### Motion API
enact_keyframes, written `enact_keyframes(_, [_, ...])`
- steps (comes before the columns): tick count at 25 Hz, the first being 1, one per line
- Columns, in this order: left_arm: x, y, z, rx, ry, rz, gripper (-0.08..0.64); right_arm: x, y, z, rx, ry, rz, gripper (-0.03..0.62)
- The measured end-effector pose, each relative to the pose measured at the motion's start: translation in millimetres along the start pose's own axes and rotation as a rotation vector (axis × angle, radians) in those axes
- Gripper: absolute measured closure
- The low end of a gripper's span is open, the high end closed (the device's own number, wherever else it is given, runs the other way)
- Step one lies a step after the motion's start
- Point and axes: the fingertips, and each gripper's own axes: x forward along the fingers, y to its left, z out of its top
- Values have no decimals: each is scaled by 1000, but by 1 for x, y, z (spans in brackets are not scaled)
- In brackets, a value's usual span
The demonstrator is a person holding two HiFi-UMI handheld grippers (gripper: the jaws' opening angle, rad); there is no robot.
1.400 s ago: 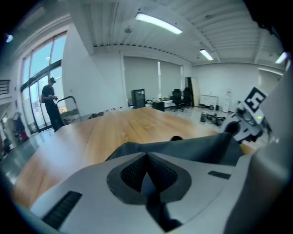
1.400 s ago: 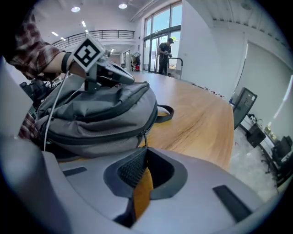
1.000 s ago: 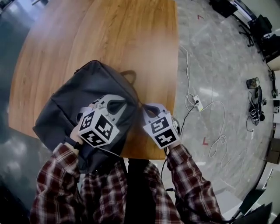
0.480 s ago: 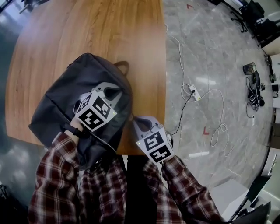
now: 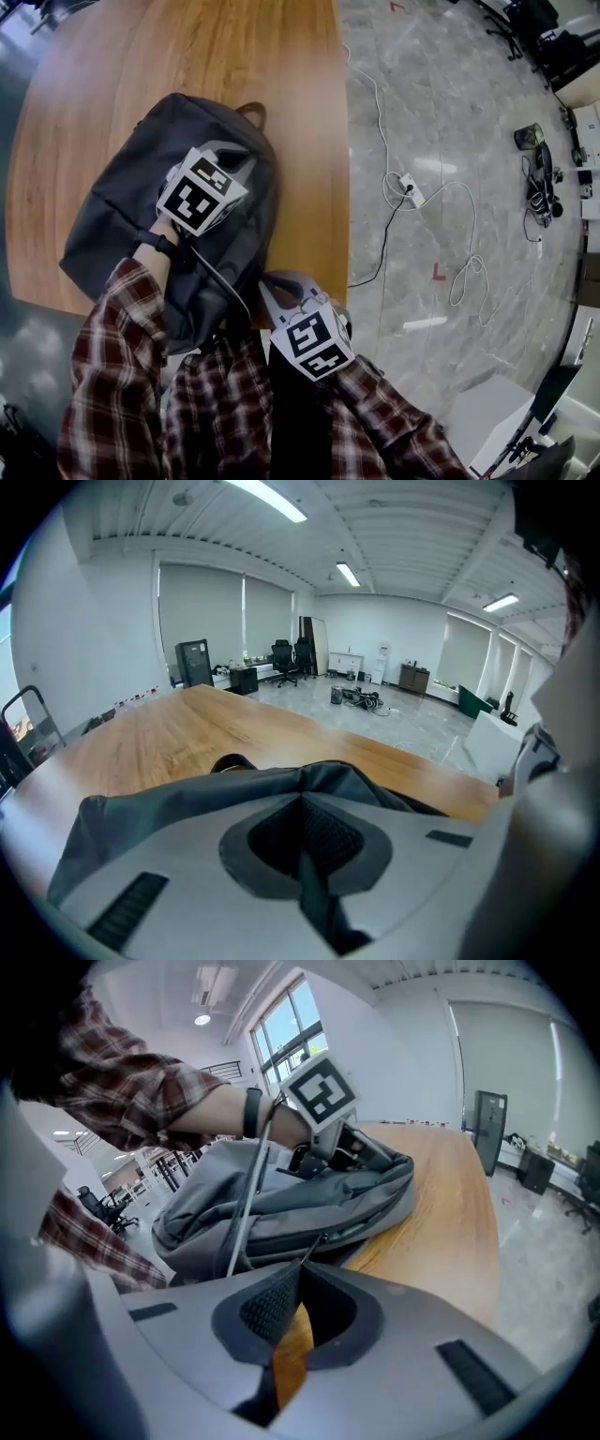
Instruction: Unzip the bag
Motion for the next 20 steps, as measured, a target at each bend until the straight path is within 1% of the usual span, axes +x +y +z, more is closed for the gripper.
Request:
enact_keyframes(4, [6,18,5,-42,-18,12,551,2,19,1,-20,-8,40,581])
enact_keyframes(5, [7,23,7,-46,-23,24,551,1,27,0,-38,-2,64,581])
enact_keyframes(7, [6,38,9,-47,-37,83,551,0,48,-8,-102,31,108,583])
enact_keyframes(8, [5,46,9,-53,-43,113,551,-1,55,-15,-129,46,102,583])
enact_keyframes(9, [3,51,8,-64,-48,128,551,-3,56,-22,-129,50,82,583])
enact_keyframes(12, [-4,51,8,-109,-77,126,551,-15,39,-31,-31,17,35,583])
enact_keyframes(14, [-10,44,9,-141,-110,119,551,-20,23,-35,-6,8,11,583])
enact_keyframes(17, [-28,28,16,-218,-193,109,551,-26,1,-29,8,-13,-16,583])
enact_keyframes(20, [-64,3,27,-312,-294,99,551,-35,-12,-8,2,-55,-34,583])
